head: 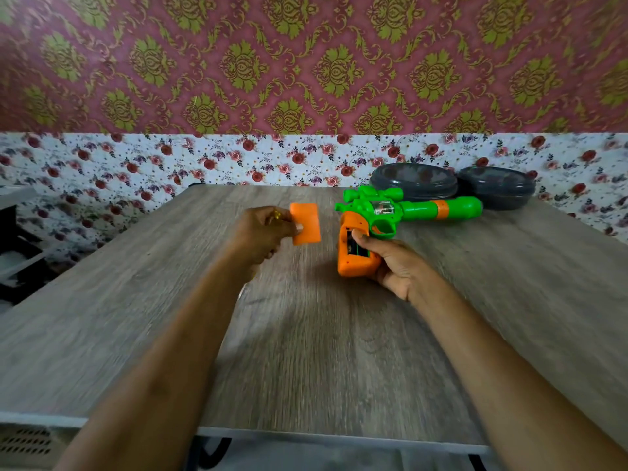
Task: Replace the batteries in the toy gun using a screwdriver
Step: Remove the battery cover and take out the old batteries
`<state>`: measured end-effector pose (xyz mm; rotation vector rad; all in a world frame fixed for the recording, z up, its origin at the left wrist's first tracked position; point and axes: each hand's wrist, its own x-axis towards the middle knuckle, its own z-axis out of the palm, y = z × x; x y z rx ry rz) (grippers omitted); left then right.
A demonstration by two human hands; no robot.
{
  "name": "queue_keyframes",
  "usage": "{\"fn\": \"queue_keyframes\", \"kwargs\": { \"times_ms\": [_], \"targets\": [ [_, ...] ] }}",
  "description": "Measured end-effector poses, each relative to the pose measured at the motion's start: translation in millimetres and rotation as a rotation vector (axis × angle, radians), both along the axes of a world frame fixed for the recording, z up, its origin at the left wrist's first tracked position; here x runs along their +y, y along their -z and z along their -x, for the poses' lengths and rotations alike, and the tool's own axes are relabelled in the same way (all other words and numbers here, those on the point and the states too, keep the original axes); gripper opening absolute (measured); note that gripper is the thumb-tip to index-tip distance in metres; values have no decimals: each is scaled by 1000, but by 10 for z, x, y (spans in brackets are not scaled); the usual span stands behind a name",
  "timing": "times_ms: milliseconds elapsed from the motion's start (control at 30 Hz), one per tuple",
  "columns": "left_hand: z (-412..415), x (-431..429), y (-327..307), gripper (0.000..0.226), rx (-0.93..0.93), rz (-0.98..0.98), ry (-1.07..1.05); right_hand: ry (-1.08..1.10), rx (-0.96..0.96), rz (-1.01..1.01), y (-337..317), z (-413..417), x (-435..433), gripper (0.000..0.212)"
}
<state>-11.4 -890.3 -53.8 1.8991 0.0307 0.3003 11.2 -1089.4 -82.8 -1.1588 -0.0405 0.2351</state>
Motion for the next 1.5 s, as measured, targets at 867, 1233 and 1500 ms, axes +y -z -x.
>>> {"fn": "queue_keyframes", "kwargs": {
  "times_ms": [867,1233,1500],
  "targets": [
    [-77,642,55,11,151,-692,-554,-116,179,-41,-47,51,-84,18],
    [115,44,-218,24,-341,48,125,-211,49,70,2,17,-23,22],
    [182,-159,-191,21,-613,61,172,-208,-78,81,9,-8,-94,30]
  ]
}}
